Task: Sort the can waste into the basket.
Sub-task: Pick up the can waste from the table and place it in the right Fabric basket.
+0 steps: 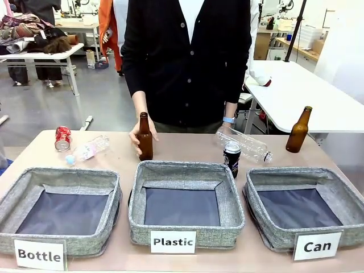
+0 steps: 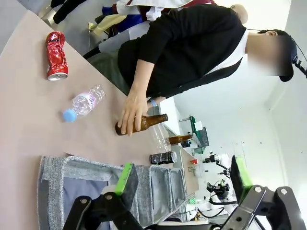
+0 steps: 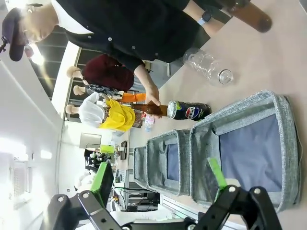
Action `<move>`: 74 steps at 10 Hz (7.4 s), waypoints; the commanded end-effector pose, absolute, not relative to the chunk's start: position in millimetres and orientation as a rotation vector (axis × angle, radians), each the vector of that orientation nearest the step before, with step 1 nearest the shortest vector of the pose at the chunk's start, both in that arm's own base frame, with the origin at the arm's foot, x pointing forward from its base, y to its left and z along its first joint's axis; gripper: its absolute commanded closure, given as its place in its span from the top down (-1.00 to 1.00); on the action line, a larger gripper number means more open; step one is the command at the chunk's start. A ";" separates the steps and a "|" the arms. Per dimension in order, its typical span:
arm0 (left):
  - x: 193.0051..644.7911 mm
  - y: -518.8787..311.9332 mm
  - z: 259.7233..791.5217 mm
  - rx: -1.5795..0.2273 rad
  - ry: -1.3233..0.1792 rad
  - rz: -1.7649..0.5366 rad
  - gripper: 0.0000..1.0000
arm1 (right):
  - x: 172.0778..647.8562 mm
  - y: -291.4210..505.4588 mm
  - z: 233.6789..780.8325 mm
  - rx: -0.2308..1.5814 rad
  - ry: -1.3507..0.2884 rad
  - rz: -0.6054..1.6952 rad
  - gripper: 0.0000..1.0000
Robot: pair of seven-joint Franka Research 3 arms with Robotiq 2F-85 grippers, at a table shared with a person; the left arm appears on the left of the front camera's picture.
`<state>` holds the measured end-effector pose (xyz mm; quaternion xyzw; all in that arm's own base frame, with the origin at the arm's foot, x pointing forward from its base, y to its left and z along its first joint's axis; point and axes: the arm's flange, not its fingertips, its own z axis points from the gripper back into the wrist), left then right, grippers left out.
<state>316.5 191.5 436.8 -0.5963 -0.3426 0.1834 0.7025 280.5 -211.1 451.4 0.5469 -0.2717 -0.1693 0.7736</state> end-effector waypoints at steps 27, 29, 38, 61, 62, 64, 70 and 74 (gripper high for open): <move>430.7 237.8 482.7 -0.909 -0.303 0.068 1.00 | 282.9 -210.4 450.4 1.200 -0.625 -0.347 1.00; 483.5 196.2 487.9 -0.771 -0.205 0.098 1.00 | 282.9 -210.4 450.4 1.200 -0.625 -0.347 1.00; 707.1 84.3 388.1 -0.266 -0.060 0.340 1.00 | 282.9 -210.4 450.4 1.200 -0.625 -0.347 1.00; 618.7 202.8 457.4 -0.443 -0.186 0.015 -1.00 | 282.9 -210.4 450.4 1.200 -0.625 -0.347 1.00; 573.9 235.6 482.6 -0.592 -0.240 -0.106 -1.00 | 282.9 -210.4 450.4 1.200 -0.625 -0.347 1.00; 515.5 276.3 486.6 -0.819 -0.222 -0.262 -1.00 | 282.9 -210.4 450.4 1.200 -0.625 -0.347 1.00; 464.4 294.4 478.7 -0.970 -0.282 -0.299 -1.00 | 282.9 -210.4 450.4 1.200 -0.625 -0.347 1.00; 479.1 221.8 470.5 -1.029 -0.103 -0.503 -0.89 | 282.9 -210.4 450.4 1.200 -0.625 -0.347 1.00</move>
